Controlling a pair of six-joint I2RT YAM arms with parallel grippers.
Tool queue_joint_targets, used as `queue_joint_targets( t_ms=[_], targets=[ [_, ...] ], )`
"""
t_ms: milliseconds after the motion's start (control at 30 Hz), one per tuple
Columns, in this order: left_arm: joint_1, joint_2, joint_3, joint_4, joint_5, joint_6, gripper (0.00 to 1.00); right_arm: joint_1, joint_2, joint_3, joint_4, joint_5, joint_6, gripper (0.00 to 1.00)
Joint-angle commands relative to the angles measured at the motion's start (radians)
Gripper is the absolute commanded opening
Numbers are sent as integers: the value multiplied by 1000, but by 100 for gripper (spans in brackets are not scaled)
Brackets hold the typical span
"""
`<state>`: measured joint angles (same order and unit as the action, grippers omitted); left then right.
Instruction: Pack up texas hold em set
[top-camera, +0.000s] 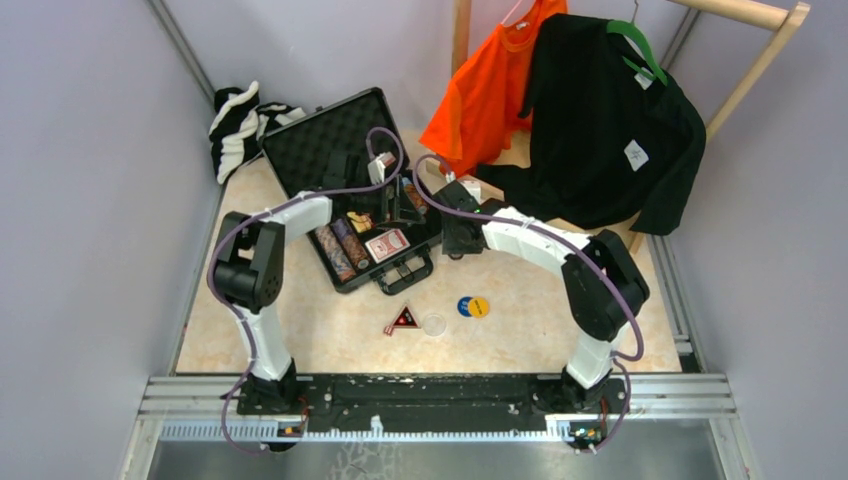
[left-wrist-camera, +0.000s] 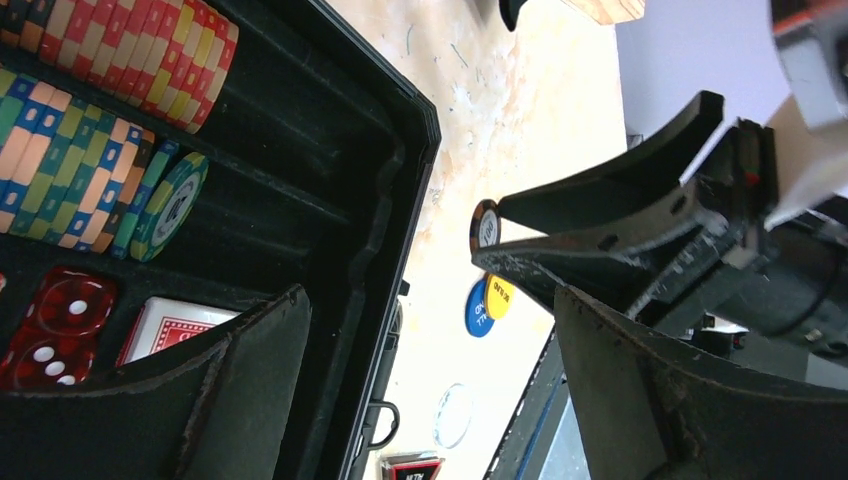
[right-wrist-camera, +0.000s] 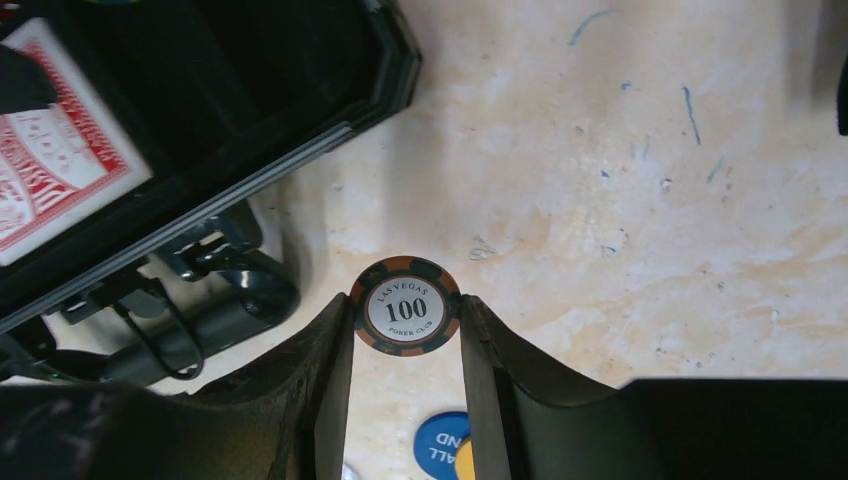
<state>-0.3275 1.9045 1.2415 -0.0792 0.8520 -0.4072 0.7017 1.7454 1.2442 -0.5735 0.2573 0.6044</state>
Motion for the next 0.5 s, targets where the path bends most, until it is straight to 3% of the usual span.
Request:
queue_joint_targets(
  t_ms=[0,467],
  targets=[
    [-20,29,52,-68,42,22,96,40,2,80,-4,12,-20,39],
    [-35,105,113,-146,212,51,91,113,14,159,-16,17,-53,39]
  ],
)
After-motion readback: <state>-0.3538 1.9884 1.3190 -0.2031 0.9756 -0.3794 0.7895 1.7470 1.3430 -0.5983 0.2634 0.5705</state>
